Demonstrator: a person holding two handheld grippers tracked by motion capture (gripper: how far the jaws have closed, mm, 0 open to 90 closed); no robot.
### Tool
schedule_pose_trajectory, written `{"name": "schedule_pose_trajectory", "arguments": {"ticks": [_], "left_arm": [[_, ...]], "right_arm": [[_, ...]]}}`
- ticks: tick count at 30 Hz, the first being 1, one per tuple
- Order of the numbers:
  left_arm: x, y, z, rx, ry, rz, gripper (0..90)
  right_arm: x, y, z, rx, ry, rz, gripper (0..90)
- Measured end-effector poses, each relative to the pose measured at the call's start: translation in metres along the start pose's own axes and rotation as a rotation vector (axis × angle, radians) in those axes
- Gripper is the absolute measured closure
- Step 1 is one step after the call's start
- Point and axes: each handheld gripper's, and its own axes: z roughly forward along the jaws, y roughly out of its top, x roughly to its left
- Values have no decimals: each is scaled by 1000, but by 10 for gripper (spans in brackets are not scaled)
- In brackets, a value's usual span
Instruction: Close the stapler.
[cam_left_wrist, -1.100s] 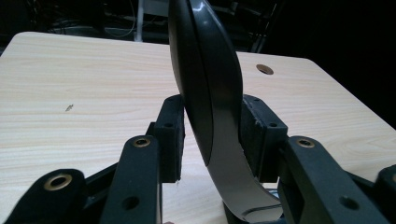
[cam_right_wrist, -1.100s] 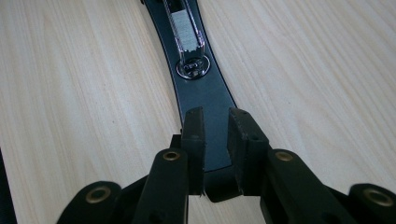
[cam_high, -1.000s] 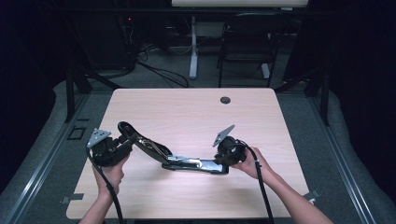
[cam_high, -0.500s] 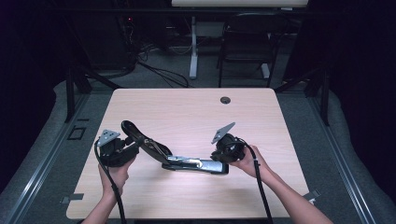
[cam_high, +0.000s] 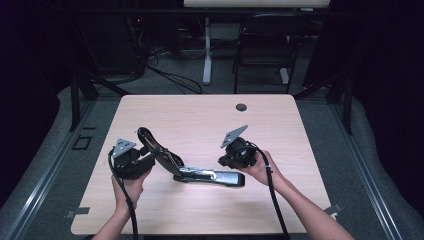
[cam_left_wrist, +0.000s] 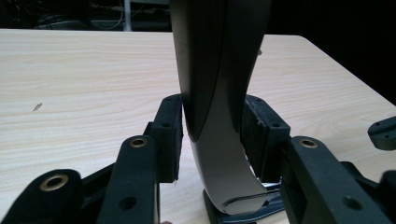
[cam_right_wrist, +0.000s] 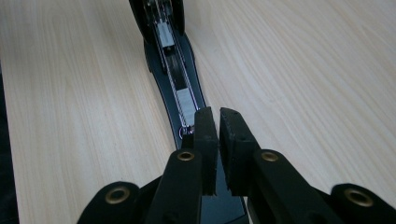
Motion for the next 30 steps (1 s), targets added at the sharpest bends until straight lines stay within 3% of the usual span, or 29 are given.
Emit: {"name": "schedule_pose_trajectory", "arguments": {"ticks": [30], "left_arm": [[-17,4,3,-10,-24,31,628]], "right_arm": [[4,28,-5,-63,5,-19,871]]}}
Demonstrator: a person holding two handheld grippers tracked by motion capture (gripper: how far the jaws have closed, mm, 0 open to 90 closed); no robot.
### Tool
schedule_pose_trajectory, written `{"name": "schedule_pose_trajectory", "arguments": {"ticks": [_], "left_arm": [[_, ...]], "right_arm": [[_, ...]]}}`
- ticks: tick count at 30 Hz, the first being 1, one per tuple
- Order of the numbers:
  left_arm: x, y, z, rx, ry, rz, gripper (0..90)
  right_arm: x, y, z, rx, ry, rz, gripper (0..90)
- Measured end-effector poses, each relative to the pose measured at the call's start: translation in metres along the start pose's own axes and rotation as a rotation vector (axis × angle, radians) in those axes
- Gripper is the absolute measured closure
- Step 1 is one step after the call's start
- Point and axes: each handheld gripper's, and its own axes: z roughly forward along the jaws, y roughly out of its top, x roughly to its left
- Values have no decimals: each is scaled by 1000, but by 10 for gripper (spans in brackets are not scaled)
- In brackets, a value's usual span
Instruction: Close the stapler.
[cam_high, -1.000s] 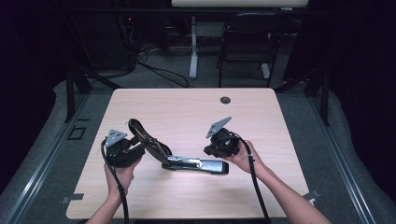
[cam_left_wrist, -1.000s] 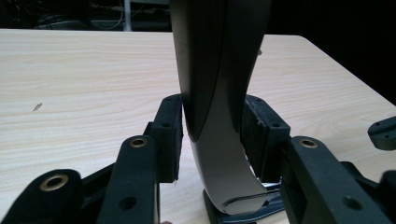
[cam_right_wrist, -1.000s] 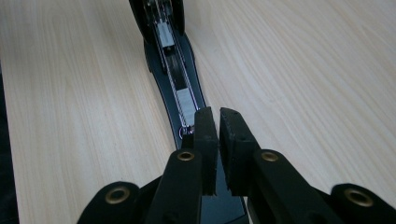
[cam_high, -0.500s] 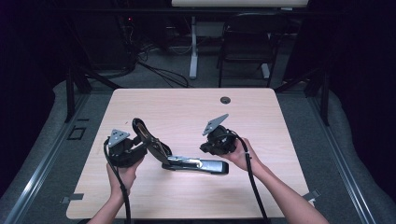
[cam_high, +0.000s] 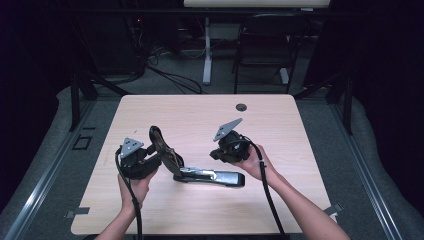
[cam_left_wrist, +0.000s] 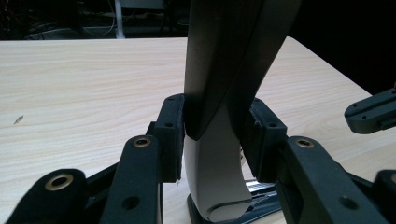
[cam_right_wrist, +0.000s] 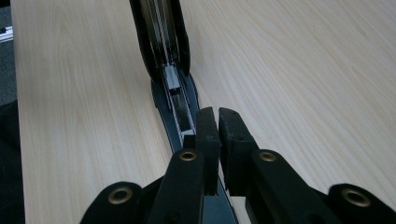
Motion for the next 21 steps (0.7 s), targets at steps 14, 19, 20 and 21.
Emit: {"name": "schedule_pose_trajectory", "arguments": {"ticks": [14,19,20,21], "left_arm": [[-10,1,3,-4,-2,48,624],[-10,1,4,-5,-18,46,617],[-10,0,4,-3,-20,47,615],[-10,0,5,-3,-23,49,613]], "right_arm": [[6,23,-4,-55,12,-18,881],[8,29,-6,-83,17,-16,881],[8,30,-7,-83,21,-18,881],[9,31,-6,-88,22,-16,881]]}}
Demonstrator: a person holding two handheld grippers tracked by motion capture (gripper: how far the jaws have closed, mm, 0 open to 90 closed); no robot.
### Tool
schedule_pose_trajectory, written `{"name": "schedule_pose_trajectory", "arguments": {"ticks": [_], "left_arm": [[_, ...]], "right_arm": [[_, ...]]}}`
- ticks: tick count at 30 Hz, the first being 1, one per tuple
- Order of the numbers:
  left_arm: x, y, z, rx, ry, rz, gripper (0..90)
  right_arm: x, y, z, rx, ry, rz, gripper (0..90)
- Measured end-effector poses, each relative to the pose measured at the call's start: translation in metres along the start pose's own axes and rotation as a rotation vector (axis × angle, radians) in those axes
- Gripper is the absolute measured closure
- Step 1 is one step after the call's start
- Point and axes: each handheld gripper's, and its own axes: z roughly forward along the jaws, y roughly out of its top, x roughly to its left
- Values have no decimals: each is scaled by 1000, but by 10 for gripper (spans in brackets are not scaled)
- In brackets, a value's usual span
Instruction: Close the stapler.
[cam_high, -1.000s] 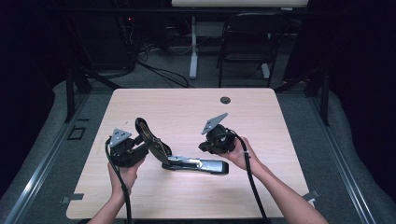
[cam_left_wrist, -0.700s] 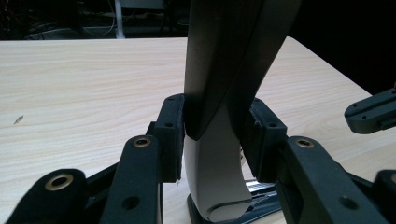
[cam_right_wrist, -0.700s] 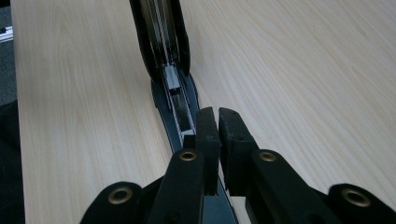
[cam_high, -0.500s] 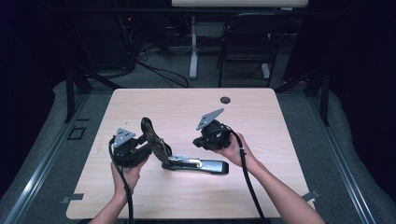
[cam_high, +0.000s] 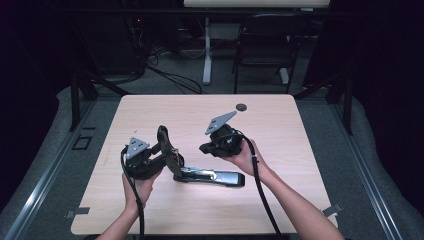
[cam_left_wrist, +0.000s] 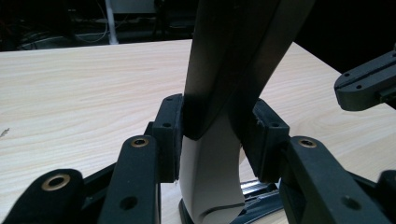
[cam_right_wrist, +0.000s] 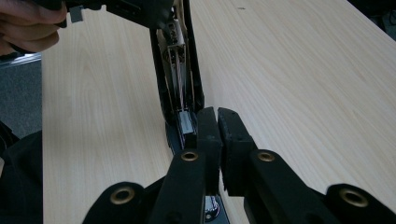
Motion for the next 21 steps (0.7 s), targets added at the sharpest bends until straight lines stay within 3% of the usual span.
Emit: {"name": "schedule_pose_trajectory", "arguments": {"ticks": [15,21], "left_arm": [[-2,-1,2,4,-20,2,599],[-10,1,8,10,-35,38,572]], "right_arm": [[4,22,1,-46,23,-15,883],[6,32,-1,-63,19,-20,883]]}}
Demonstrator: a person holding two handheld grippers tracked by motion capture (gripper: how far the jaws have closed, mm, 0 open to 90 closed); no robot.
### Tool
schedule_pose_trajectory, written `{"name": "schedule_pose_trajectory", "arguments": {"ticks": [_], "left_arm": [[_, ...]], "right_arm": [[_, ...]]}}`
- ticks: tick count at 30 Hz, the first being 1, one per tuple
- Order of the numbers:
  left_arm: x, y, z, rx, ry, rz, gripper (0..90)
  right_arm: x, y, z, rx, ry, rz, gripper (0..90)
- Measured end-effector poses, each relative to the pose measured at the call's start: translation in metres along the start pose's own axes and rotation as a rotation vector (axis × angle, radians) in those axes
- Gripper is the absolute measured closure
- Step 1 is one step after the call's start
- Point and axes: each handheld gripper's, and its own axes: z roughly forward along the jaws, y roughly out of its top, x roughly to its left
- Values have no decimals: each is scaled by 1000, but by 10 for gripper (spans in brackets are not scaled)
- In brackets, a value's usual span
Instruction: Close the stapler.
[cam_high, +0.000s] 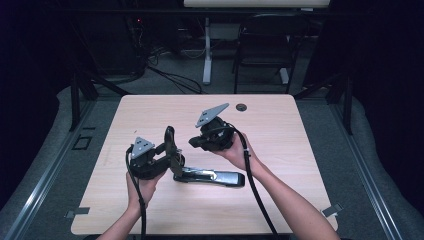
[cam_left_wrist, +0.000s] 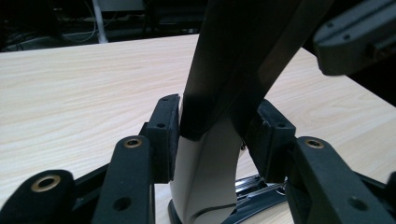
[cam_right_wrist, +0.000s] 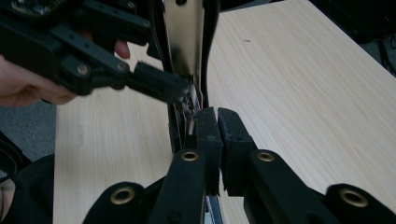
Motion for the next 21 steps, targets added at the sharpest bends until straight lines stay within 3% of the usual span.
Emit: {"name": "schedule_pose_trajectory", "arguments": {"ticks": [9,21], "left_arm": [[-7,1,7,12,-21,41,540],[-10,-1,10,21,-48,58,513]], "right_arm": [[5,16,-3,-46,3,-17,883],[4,8,-12,-99,7,-7,883]]}}
